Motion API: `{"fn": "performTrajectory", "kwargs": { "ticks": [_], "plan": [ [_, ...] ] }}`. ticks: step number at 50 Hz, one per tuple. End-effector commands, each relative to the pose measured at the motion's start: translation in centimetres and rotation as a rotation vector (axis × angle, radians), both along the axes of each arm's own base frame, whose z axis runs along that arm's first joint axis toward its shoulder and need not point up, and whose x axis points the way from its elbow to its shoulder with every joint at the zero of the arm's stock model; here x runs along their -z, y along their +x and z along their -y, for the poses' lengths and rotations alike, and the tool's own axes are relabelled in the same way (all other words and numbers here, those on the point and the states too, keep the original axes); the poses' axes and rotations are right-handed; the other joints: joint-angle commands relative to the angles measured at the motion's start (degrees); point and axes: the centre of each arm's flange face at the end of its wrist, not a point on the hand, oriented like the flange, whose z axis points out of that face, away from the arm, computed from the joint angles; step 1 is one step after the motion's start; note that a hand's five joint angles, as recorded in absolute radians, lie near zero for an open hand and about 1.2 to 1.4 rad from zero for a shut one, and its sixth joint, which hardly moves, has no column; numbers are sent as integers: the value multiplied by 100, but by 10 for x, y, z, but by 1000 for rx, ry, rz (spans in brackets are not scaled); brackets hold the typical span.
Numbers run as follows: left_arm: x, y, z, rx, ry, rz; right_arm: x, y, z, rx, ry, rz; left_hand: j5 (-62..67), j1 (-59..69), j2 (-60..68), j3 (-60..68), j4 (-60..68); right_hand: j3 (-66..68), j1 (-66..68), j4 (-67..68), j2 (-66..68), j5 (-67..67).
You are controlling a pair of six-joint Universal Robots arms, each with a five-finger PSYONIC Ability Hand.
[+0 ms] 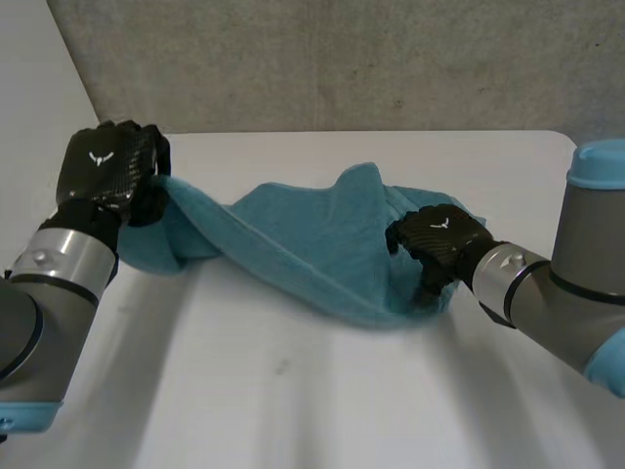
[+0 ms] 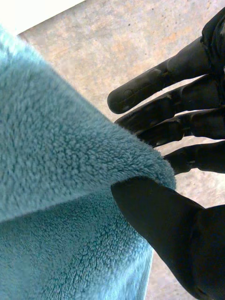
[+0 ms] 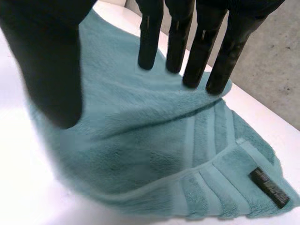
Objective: Fold the laundry
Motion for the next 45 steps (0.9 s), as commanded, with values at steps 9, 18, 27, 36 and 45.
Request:
{"fn": "performTrajectory", "kwargs": {
  "ticks": [9,18,27,36,45],
  "plan": [
    [-17,12,10,-47,-44,-5,-20,-34,39,181,11,158,1489,1403,1124,1167,1149,-842,-419,-840,-837,-854],
    [-32,17,4,-57,-77,-17,-12,-46,56,81,-108,-9,1489,1403,1124,1167,1149,-758,-335,-755,-753,-770],
    [-25,17,-3,-51,-41,-5,15,-37,87,-74,-295,-303,1489,1403,1124,1167,1149,-456,-33,-454,-451,-468],
    [-21,19,-6,-56,-26,-1,44,-22,109,-142,-332,-353,1489,1403,1124,1167,1149,-236,187,-234,-231,-248],
    [-19,20,-7,-57,-22,1,61,-11,111,-233,-403,-457,1489,1403,1124,1167,1149,-236,187,-234,-231,-248]
  ]
}}
